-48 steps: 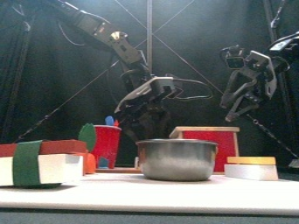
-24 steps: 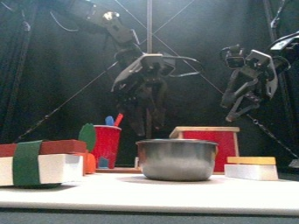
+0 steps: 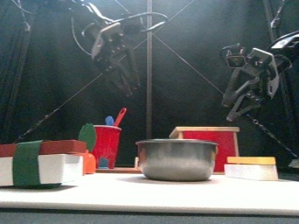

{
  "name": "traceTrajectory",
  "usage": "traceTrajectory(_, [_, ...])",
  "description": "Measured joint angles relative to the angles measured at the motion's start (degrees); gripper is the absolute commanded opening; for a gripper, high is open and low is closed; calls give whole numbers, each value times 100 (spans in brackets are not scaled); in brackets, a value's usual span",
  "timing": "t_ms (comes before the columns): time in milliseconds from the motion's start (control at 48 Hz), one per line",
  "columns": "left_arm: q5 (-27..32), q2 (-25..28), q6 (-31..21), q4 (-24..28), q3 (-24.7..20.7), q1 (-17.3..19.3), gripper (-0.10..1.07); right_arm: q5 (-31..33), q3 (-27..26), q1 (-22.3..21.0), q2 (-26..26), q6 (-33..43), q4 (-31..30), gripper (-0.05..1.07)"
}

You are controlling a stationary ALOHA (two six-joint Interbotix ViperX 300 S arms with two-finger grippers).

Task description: Put bowl onto cutting board

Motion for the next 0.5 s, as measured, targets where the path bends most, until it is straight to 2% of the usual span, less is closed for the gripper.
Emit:
traceTrajectory(146, [-729,-809,-9,97,747,26,96,0,0,9,0,-9,-9,100])
traceTrajectory(271, [-1292,-1468,18,334,1608,53,96,0,-26,18,0,0,-18,100])
traceTrajectory(375, [-1749,-1969,-9,439,2224,176,96,0,-53,26,0,0,-18,100])
traceTrajectory(500, [-2628,-2637,-26,352,2848,404,96,0,-70,18,0,-9,-44,100])
